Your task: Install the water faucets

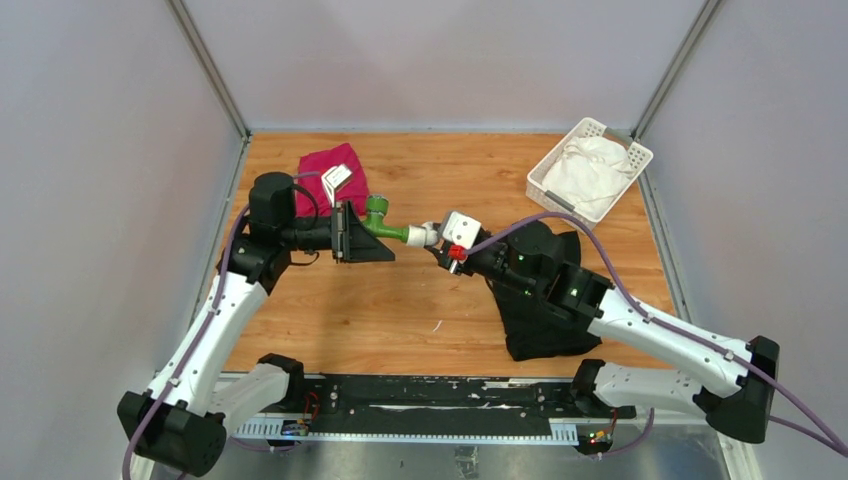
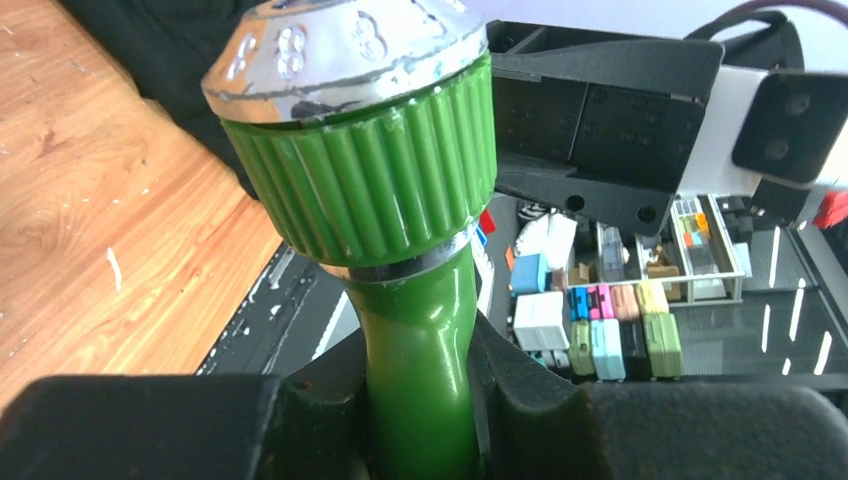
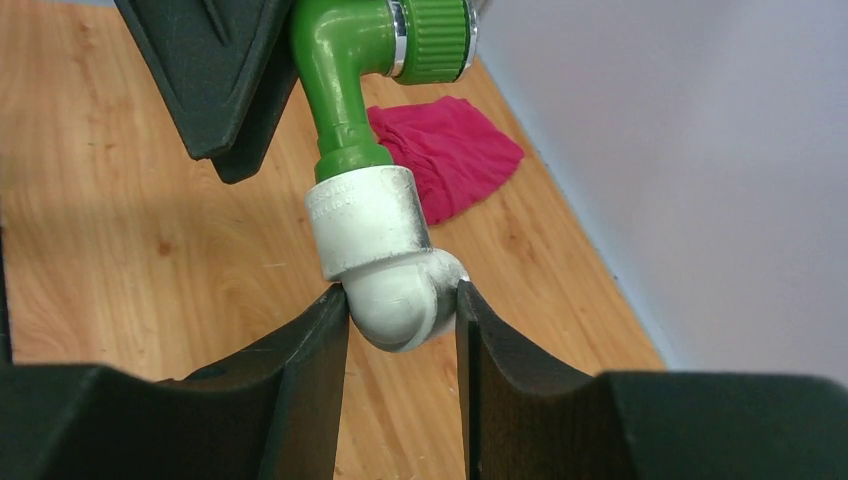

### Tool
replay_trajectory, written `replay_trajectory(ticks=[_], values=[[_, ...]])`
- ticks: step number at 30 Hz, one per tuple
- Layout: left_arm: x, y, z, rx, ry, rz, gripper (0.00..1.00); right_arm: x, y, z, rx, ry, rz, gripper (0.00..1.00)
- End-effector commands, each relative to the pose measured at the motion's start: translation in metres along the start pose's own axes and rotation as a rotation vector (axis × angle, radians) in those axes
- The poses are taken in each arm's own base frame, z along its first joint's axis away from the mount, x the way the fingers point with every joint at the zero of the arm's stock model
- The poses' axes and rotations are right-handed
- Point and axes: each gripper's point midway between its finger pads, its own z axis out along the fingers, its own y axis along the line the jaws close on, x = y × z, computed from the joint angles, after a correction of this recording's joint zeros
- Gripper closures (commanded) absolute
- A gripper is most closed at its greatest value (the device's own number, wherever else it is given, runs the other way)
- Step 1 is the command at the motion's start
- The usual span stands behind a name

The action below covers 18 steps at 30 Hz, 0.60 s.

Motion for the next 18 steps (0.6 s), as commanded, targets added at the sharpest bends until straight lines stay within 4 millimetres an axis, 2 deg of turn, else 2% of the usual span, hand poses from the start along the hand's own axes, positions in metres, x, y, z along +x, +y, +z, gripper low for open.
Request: replay_trajectory(ticks=[1,8,10,12,15,18], values=[[0.006,-0.023,-0.006,0.099,0.015,0.217,1.0,-0.026,0.021,0.005,-0.161,-0.081,0.252,0.65],[0.006,-0.027,-0.007,0.112,0.0,0.245,1.0,-0.016,0.026,0.013,-0.241,-0.055,0.39,0.61],[0.003,-0.023,-0.005,0.098,-0.012,0.228,1.0,-0.01,0.027,0.015,-0.236,-0.035,0.396,0.33],[-0.001,-0.015,-0.003,0.072,-0.026,0.203,1.0,0.001,0.02,0.014,-0.184,0.015,0.397,0.14],[-0.01,0.005,0.003,0.004,-0.056,0.15,1.0,0.024,0.005,0.003,-0.084,0.11,0.402,0.04],[-0.015,0.029,0.009,-0.06,-0.057,0.093,1.0,0.051,-0.015,-0.015,0.04,0.185,0.461,0.01]])
